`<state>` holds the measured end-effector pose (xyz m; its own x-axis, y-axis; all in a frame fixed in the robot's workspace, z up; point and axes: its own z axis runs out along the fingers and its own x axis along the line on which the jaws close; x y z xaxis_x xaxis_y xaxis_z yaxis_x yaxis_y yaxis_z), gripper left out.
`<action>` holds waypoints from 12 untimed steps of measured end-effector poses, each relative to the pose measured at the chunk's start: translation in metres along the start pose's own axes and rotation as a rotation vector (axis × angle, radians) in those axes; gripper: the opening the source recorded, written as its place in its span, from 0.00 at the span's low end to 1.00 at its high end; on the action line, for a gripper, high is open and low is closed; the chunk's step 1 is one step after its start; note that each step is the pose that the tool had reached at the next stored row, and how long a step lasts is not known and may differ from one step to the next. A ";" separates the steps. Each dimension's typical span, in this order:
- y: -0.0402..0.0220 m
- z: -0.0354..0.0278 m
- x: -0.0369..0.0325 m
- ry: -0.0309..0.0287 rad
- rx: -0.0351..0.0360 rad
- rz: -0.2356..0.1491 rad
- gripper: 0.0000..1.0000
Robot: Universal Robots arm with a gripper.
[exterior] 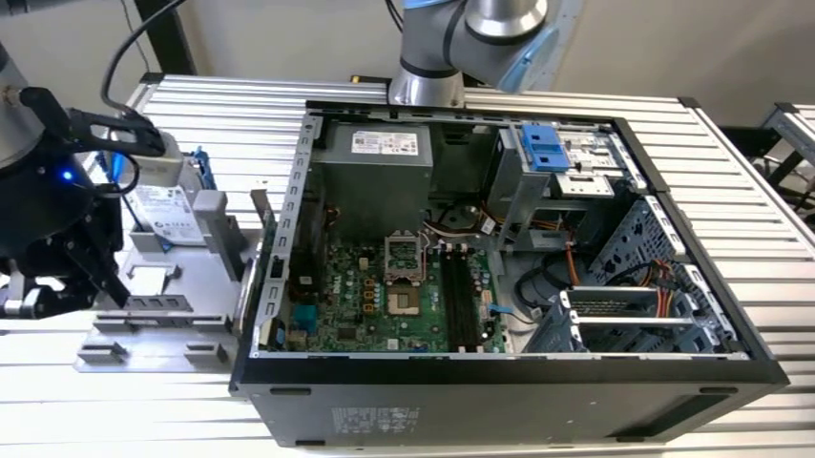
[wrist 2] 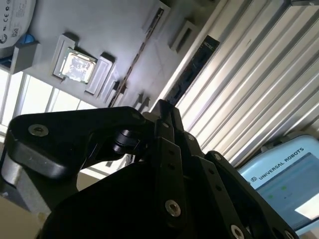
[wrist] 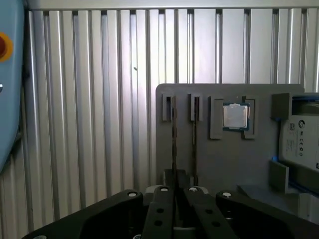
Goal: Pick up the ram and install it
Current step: 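Pick up the ram and move it above insertion slot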
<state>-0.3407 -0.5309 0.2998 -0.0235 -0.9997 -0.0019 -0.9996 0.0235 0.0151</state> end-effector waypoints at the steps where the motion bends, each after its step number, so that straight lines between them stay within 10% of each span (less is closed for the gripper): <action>1: 0.0000 -0.0026 -0.0001 -0.0001 0.0022 0.000 0.00; 12: 0.0008 -0.0492 -0.0018 -0.0002 0.0026 0.000 0.00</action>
<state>-0.3407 -0.5293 0.3490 -0.0235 -0.9997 -0.0020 -0.9996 0.0235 0.0125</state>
